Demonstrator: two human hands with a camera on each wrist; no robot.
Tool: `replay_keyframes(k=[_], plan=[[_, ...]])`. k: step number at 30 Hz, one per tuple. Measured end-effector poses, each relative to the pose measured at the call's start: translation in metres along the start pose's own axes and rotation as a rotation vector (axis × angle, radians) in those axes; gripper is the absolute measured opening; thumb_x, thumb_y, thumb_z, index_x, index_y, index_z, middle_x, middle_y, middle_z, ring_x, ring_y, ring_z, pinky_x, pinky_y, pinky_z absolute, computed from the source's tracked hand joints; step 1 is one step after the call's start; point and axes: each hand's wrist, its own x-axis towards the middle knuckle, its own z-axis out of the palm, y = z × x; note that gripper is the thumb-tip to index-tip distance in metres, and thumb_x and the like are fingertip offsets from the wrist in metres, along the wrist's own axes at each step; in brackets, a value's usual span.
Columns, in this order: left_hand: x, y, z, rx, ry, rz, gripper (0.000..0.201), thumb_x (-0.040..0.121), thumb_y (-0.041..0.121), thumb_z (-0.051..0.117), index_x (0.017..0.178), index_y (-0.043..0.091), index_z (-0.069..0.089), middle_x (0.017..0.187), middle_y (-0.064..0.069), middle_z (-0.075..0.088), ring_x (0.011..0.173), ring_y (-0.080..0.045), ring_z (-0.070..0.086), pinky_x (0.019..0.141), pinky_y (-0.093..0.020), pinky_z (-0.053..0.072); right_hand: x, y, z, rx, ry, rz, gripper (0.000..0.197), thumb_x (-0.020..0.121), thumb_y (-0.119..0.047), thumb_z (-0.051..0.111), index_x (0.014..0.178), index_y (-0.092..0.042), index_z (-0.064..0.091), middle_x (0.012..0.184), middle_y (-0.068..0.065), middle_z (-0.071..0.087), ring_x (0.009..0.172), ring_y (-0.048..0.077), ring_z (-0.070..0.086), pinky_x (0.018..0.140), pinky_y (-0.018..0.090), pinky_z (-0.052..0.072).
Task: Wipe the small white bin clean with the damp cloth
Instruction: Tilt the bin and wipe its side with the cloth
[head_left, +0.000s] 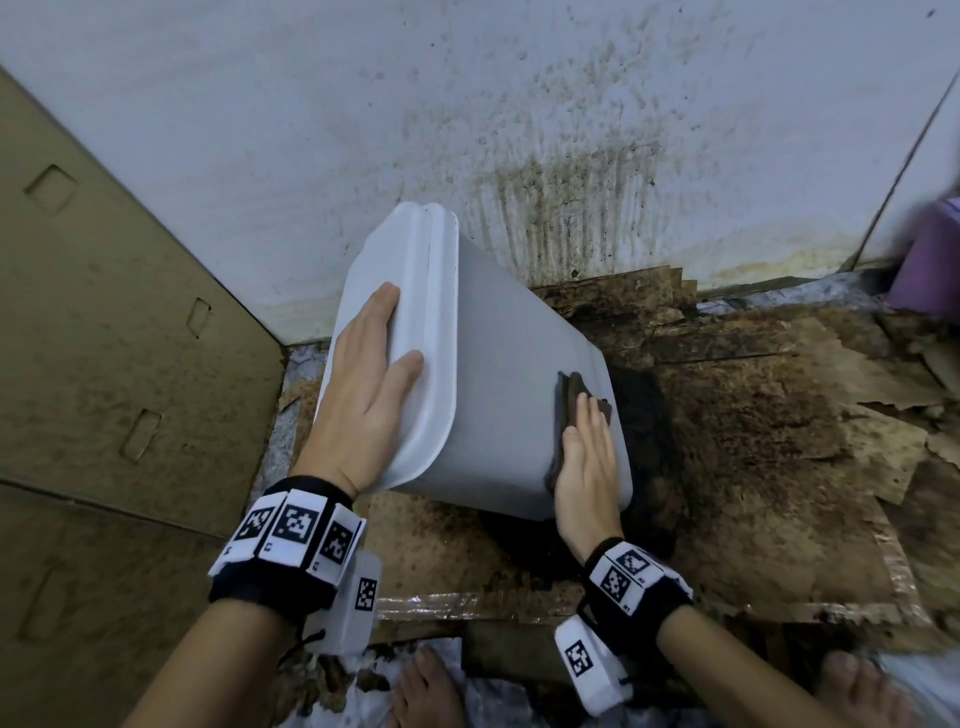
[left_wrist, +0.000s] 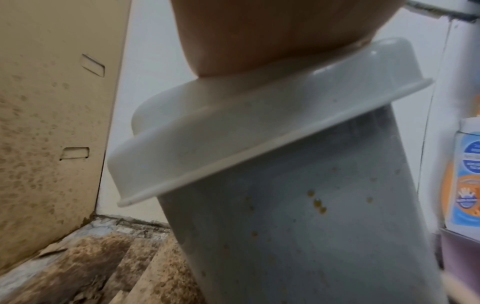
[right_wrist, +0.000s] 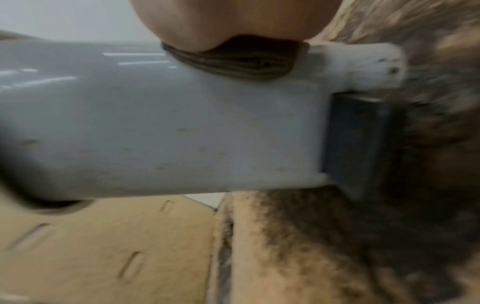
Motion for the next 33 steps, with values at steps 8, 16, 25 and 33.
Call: replay_keyframes(k=[8,16,25,33], plan=[[0.003,0.008,0.005,-0.054,-0.03,-0.025,0.063,0.1,0.035,0.032,0.161,0.028,0.018,0.166,0.017,0.018,0.149,0.006,0.011,0.125,-0.028,0.01,-0.032,-0.099,0.017,0.025,-0.098,-0.383,0.059,0.103,-0.043,0.01,0.16,-0.029,0.009,0.167,-0.015,0.003,0.151,-0.004,-0.004,0.125,0.033,0.001],[0.001,0.0,0.0,-0.046,-0.002,-0.028,0.064,0.098,0.036,0.034,0.16,0.028,0.021,0.163,0.014,0.023,0.149,0.001,0.017,0.124,-0.03,0.014,-0.015,-0.047,0.006,-0.088,-0.056,-0.531,0.056,0.105,-0.036,0.021,0.159,-0.021,0.02,0.166,-0.008,0.016,0.153,0.006,0.011,0.125,0.037,0.015],[0.003,-0.004,-0.003,-0.042,0.005,-0.019,0.063,0.097,0.037,0.035,0.159,0.029,0.022,0.162,0.014,0.024,0.148,0.0,0.018,0.122,-0.028,0.014,0.009,0.033,-0.01,-0.041,0.013,-0.039,0.058,0.103,-0.043,0.018,0.158,-0.028,0.016,0.167,-0.008,0.01,0.149,-0.004,0.001,0.122,0.02,-0.002],[0.001,-0.007,-0.003,-0.021,0.01,-0.019,0.065,0.097,0.035,0.033,0.16,0.025,0.021,0.164,0.011,0.023,0.148,0.002,0.017,0.121,-0.024,0.012,0.002,-0.022,0.005,-0.052,-0.049,-0.104,0.063,0.099,-0.039,0.016,0.16,-0.025,0.012,0.167,-0.008,0.006,0.151,-0.001,0.0,0.119,0.02,-0.004]])
